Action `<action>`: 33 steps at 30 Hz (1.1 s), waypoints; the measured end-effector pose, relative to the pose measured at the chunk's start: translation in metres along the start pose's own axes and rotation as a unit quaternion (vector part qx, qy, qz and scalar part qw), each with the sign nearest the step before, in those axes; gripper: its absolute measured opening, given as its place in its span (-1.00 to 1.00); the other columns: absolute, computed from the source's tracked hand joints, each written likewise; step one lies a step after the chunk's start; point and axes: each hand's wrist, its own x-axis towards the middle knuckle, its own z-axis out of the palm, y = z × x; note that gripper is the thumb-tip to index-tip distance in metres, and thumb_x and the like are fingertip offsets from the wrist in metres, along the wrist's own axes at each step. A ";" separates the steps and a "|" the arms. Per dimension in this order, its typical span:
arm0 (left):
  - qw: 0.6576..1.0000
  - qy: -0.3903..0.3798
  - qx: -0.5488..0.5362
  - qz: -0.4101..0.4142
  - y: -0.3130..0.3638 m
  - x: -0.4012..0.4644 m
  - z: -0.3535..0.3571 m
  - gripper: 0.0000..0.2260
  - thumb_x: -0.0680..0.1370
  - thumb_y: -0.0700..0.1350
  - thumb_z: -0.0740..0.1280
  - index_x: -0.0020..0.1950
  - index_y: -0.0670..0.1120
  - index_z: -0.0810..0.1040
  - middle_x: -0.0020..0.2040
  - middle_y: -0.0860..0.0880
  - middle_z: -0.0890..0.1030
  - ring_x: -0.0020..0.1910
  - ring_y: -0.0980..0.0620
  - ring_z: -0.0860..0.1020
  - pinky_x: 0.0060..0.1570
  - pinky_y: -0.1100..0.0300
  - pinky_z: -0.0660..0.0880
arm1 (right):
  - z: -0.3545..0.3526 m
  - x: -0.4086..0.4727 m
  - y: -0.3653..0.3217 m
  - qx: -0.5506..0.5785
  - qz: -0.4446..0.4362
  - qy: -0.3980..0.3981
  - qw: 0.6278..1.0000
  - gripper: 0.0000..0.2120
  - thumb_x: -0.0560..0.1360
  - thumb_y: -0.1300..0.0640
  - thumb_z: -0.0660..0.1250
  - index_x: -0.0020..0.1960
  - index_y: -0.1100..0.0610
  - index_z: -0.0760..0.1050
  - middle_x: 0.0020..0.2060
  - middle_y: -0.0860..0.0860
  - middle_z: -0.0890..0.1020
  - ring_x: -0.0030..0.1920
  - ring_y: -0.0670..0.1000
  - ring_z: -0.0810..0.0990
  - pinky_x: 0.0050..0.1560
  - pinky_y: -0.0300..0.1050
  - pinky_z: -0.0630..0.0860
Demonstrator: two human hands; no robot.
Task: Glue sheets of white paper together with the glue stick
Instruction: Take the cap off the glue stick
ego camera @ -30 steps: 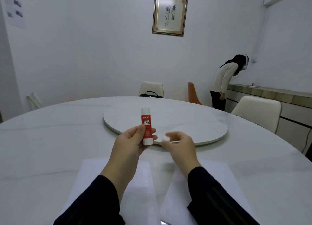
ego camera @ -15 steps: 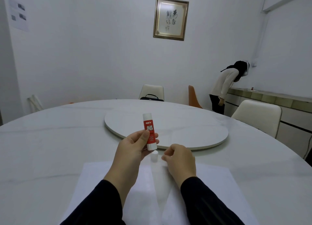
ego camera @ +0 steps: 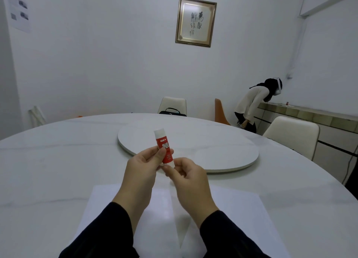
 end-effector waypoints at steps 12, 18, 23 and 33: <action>0.998 -0.015 0.055 0.020 0.009 -0.008 0.004 -0.85 0.53 -0.14 0.30 -0.11 -0.11 0.67 -0.11 -0.09 0.72 -0.13 0.01 0.63 -0.03 0.16 0.55 | 0.002 -0.010 0.004 0.205 0.097 -0.003 0.974 -0.69 0.45 -0.03 0.39 -0.04 0.23 0.59 -0.34 -0.03 0.59 -0.41 -0.20 0.46 -0.29 -0.32 0.41; 0.996 -0.060 0.059 0.002 0.011 -0.009 0.006 -0.81 0.53 -0.11 0.29 -0.14 -0.10 0.69 -0.14 -0.05 0.73 -0.17 0.06 0.64 -0.06 0.20 0.52 | -0.001 -0.008 -0.003 0.471 0.243 -0.145 0.835 -0.59 0.56 -0.03 0.14 -0.36 0.17 0.44 -0.54 0.03 0.36 -0.48 -0.02 0.26 -0.37 -0.17 0.22; 0.998 -0.026 0.064 0.010 0.009 -0.009 0.006 -0.83 0.53 -0.11 0.30 -0.08 -0.13 0.68 -0.14 -0.04 0.73 -0.17 0.10 0.65 -0.08 0.22 0.51 | -0.001 -0.009 0.004 0.233 0.123 -0.042 0.964 -0.65 0.45 -0.13 0.38 -0.14 0.19 0.54 -0.46 -0.03 0.48 -0.44 -0.08 0.37 -0.37 -0.25 0.33; 0.998 -0.043 0.034 -0.013 0.014 -0.010 0.006 -0.81 0.53 -0.11 0.29 -0.16 -0.09 0.68 -0.13 -0.06 0.73 -0.17 0.05 0.66 -0.16 0.27 0.55 | 0.007 -0.012 -0.002 0.442 0.229 -0.143 0.855 -0.42 0.57 -0.21 0.04 -0.40 0.18 0.43 -0.53 0.08 0.40 -0.48 0.01 0.34 -0.32 -0.12 0.29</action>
